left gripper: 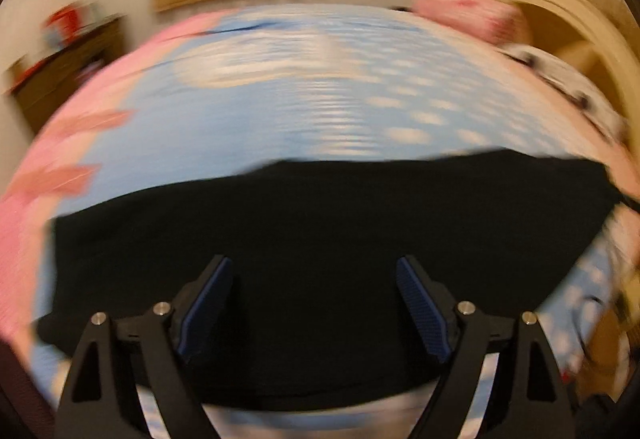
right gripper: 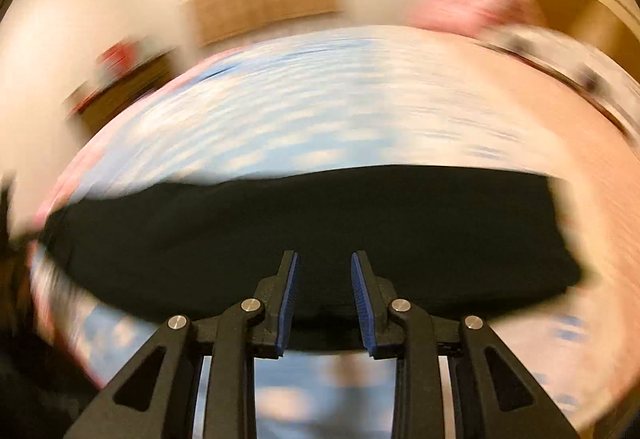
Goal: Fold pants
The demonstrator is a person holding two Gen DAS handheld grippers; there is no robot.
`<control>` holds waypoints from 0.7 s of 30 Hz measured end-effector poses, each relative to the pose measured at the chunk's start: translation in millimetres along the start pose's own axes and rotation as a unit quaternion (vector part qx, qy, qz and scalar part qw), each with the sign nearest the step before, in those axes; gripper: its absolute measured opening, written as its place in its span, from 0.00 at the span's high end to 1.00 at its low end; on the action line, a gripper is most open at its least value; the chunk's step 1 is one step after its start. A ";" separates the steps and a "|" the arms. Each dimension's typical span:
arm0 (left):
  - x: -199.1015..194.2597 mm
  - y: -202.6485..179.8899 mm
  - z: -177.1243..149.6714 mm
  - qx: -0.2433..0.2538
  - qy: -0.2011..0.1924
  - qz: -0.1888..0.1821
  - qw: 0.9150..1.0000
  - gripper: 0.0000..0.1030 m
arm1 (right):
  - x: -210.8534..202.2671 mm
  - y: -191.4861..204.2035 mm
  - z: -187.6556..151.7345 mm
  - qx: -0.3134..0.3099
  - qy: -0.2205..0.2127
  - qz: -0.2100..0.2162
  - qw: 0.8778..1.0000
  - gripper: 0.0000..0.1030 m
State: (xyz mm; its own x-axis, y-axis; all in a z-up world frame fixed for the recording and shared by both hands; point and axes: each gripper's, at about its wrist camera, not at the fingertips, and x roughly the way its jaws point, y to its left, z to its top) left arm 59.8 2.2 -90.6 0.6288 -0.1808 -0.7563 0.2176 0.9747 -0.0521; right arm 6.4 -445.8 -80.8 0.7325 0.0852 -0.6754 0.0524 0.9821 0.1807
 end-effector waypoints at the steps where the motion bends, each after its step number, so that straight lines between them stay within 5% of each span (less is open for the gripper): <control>1: 2.0 -16.8 1.4 0.013 0.000 -0.019 1.000 0.16 | -4.7 -29.9 6.6 0.045 -0.005 -0.018 0.999 0.72; 5: 12.6 -78.3 2.4 0.067 0.006 -0.076 0.995 0.16 | -15.1 -105.1 19.9 0.131 -0.016 -0.068 0.989 0.72; 8: 17.0 -102.8 0.0 0.086 0.011 -0.101 0.991 0.16 | -14.9 -132.8 17.8 0.156 -0.006 -0.065 0.986 0.72; 19: 30.4 -122.3 -12.1 0.110 0.013 -0.096 0.989 0.16 | 8.2 -164.7 -6.5 0.219 0.028 -0.005 0.975 0.72; 21: 31.9 -123.3 -12.6 0.113 0.012 -0.094 0.989 0.16 | 5.4 -162.3 -4.1 0.212 0.024 -0.003 0.977 0.81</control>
State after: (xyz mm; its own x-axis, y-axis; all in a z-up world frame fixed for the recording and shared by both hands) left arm 43.6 -122.0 -116.5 0.5444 -0.3502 -0.7622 0.4918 0.8694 -0.0482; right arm -1.0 -604.1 -116.7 0.6994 0.0966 -0.7082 0.3414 0.8253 0.4498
